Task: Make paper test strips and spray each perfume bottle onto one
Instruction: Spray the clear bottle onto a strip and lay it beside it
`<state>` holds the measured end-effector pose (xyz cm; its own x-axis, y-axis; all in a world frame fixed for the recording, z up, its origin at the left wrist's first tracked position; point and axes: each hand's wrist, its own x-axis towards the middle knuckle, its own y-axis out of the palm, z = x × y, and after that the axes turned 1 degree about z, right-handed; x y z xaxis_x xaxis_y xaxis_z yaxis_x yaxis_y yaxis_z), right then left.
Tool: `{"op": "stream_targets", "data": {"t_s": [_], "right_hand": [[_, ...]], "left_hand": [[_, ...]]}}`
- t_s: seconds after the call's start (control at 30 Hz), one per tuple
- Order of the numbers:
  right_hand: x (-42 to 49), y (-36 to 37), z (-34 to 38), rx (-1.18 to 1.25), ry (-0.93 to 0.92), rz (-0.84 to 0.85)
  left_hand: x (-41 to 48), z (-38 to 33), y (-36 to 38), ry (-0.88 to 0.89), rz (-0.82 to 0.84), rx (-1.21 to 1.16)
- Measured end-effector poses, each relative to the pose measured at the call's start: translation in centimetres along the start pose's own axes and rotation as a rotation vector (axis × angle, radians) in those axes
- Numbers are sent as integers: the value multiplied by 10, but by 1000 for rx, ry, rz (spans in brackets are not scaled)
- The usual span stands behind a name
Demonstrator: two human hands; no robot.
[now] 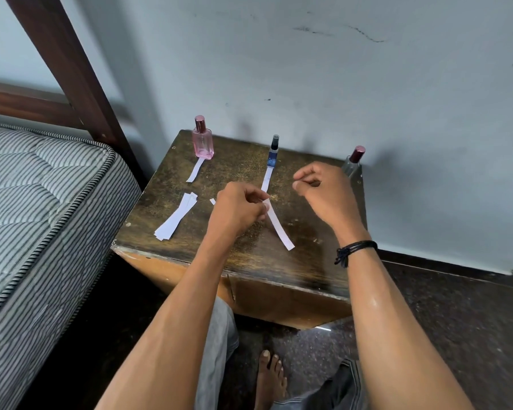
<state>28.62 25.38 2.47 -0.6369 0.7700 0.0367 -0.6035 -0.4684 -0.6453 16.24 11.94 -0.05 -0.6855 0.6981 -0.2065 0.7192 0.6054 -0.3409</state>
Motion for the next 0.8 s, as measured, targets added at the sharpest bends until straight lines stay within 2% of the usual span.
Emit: {"op": "stream_targets", "data": {"t_s": [0.13, 0.27, 0.33, 0.43, 0.63, 0.8], "right_hand": [[4, -16, -12, 164, 105, -174], [10, -31, -18, 431, 241, -594], [14, -37, -25, 495, 293, -727], [19, -38, -39, 537, 325, -675], [26, -22, -52, 469, 314, -331], [30, -10, -58, 484, 287, -314]], "left_hand": [[2, 3, 3, -18, 19, 40], [4, 5, 1, -13, 15, 107], [4, 6, 0, -16, 14, 149], [4, 5, -1, -18, 12, 223], [2, 4, -1, -40, 22, 303], [2, 3, -3, -43, 48, 367]]}}
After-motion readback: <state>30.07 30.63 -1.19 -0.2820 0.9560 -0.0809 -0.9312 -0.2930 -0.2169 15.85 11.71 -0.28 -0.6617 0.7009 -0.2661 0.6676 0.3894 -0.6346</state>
